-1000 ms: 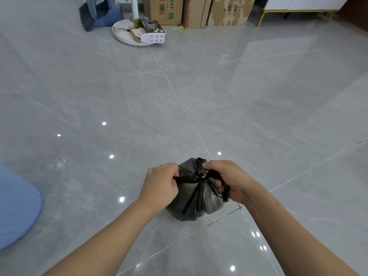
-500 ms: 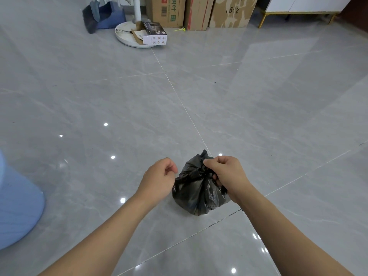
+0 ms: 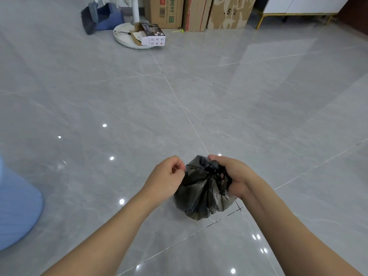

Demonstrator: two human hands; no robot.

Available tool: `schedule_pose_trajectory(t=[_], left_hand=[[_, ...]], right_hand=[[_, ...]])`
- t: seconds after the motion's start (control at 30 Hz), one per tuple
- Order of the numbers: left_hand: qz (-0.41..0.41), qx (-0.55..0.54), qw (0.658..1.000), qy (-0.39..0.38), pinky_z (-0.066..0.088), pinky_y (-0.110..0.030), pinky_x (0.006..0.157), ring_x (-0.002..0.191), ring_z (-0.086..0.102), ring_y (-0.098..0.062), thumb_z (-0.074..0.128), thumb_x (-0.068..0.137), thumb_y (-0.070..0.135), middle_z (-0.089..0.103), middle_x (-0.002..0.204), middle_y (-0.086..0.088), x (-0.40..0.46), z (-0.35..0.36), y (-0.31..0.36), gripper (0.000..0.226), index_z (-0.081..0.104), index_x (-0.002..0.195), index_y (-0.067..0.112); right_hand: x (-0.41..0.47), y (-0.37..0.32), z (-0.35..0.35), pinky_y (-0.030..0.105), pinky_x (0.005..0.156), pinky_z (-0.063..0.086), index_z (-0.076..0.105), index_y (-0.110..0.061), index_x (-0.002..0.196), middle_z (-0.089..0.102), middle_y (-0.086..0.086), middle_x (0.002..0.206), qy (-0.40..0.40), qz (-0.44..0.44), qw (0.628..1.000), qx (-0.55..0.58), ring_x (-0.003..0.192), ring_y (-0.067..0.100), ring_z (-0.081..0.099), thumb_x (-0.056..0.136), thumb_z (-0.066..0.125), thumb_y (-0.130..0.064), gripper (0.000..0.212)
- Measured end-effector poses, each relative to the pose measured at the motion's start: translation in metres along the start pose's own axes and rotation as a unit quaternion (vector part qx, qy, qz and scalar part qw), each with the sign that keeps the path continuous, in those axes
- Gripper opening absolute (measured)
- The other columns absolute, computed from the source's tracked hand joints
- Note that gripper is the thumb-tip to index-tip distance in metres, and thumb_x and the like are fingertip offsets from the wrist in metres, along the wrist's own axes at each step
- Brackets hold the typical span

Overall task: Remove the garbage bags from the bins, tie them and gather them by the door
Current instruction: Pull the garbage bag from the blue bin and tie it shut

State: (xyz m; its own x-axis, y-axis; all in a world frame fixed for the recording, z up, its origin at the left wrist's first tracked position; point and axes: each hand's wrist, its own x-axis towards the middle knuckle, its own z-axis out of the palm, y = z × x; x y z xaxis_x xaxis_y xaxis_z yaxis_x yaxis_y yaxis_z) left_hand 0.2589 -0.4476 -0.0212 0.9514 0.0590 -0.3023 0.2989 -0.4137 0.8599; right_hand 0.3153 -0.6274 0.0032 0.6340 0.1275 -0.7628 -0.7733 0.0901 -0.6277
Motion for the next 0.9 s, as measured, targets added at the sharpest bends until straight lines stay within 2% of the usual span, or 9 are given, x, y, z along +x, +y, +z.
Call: schedule_pose_trajectory(t=[0.07, 0.13, 0.2, 0.33, 0.4, 0.5, 0.6, 0.7, 0.9], left_hand=[[-0.001, -0.012, 1.000, -0.003, 0.054, -0.039, 0.075, 0.078, 0.061, -0.022, 0.049, 0.090, 0.016, 0.065, 0.085, -0.002, 0.000, 0.002, 0.001, 0.017, 0.060, 0.083, 0.026], [-0.010, -0.030, 0.999, 0.016, 0.053, -0.039, 0.075, 0.078, 0.061, -0.021, 0.048, 0.091, 0.017, 0.065, 0.085, -0.002, 0.001, 0.003, 0.003, 0.016, 0.061, 0.085, 0.024], [-0.023, -0.051, 0.997, 0.048, 0.050, -0.034, 0.073, 0.079, 0.058, -0.017, 0.047, 0.091, 0.016, 0.061, 0.084, 0.003, 0.003, 0.001, 0.005, 0.016, 0.061, 0.086, 0.021], [-0.027, -0.070, 0.995, 0.068, 0.042, -0.026, 0.060, 0.067, 0.052, -0.011, 0.048, 0.091, 0.012, 0.057, 0.082, 0.007, 0.006, -0.005, 0.005, 0.015, 0.060, 0.086, 0.018], [-0.031, -0.078, 0.994, 0.068, 0.039, -0.026, 0.059, 0.064, 0.050, -0.011, 0.048, 0.090, 0.010, 0.056, 0.079, 0.007, 0.007, -0.006, 0.003, 0.016, 0.060, 0.085, 0.018], [-0.035, -0.079, 0.994, 0.064, 0.038, -0.027, 0.061, 0.068, 0.051, -0.011, 0.048, 0.090, 0.012, 0.056, 0.080, 0.007, 0.008, -0.006, 0.001, 0.016, 0.061, 0.083, 0.020], [-0.036, -0.074, 0.995, 0.055, 0.038, -0.026, 0.061, 0.068, 0.051, -0.011, 0.048, 0.090, 0.013, 0.057, 0.081, 0.008, 0.008, -0.003, 0.001, 0.015, 0.061, 0.085, 0.018], [-0.035, -0.062, 0.996, 0.048, 0.041, -0.025, 0.061, 0.070, 0.052, -0.011, 0.048, 0.091, 0.014, 0.057, 0.083, 0.008, 0.007, -0.002, 0.003, 0.014, 0.062, 0.088, 0.017], [-0.024, -0.075, 0.997, 0.021, 0.045, -0.028, 0.069, 0.074, 0.053, -0.013, 0.051, 0.089, 0.015, 0.059, 0.077, 0.005, 0.008, 0.001, 0.000, 0.014, 0.062, 0.082, 0.019]], right_hand=[[0.001, 0.000, 0.000, 0.028, 0.060, 0.054, 0.071, -0.004, 0.107, 0.065, 0.009, 0.081, -0.033, 0.026, 0.999, 0.025, 0.057, 0.018, 0.061, 0.084, 0.068, -0.018, 0.027], [0.003, 0.000, -0.001, 0.020, 0.043, 0.042, 0.068, -0.003, 0.116, 0.057, 0.004, 0.076, -0.028, 0.014, 0.999, 0.021, 0.048, 0.010, 0.045, 0.086, 0.064, -0.016, 0.034], [0.003, 0.001, -0.003, 0.018, 0.037, 0.037, 0.066, 0.000, 0.117, 0.056, 0.003, 0.074, -0.019, 0.006, 1.000, 0.014, 0.047, 0.008, 0.042, 0.089, 0.057, -0.011, 0.032], [0.001, 0.005, -0.005, 0.018, 0.039, 0.041, 0.069, 0.003, 0.109, 0.059, 0.008, 0.077, -0.012, -0.017, 0.999, -0.038, 0.044, 0.007, 0.046, 0.084, 0.044, 0.006, 0.035], [0.000, 0.007, -0.003, 0.020, 0.044, 0.047, 0.072, 0.000, 0.101, 0.064, 0.012, 0.074, 0.030, -0.062, 0.991, -0.115, 0.043, 0.010, 0.056, 0.085, 0.044, 0.010, 0.033], [0.001, 0.009, -0.002, 0.026, 0.054, 0.046, 0.069, 0.006, 0.089, 0.059, 0.010, 0.063, 0.077, -0.117, 0.960, -0.242, 0.048, 0.016, 0.055, 0.085, 0.053, 0.001, 0.017], [0.000, 0.011, -0.003, 0.033, 0.060, 0.038, 0.064, 0.008, 0.079, 0.049, 0.011, 0.063, 0.077, -0.125, 0.945, -0.292, 0.056, 0.021, 0.045, 0.081, 0.060, -0.012, 0.020], [-0.003, 0.010, -0.002, 0.030, 0.052, 0.035, 0.054, -0.005, 0.067, 0.045, 0.009, 0.060, 0.060, -0.097, 0.960, -0.255, 0.051, 0.020, 0.041, 0.081, 0.059, -0.013, 0.017], [-0.003, 0.008, -0.005, 0.017, 0.033, 0.038, 0.052, -0.009, 0.062, 0.054, 0.004, 0.047, -0.020, 0.004, 1.000, -0.006, 0.034, 0.013, 0.048, 0.091, 0.049, -0.013, 0.029]])
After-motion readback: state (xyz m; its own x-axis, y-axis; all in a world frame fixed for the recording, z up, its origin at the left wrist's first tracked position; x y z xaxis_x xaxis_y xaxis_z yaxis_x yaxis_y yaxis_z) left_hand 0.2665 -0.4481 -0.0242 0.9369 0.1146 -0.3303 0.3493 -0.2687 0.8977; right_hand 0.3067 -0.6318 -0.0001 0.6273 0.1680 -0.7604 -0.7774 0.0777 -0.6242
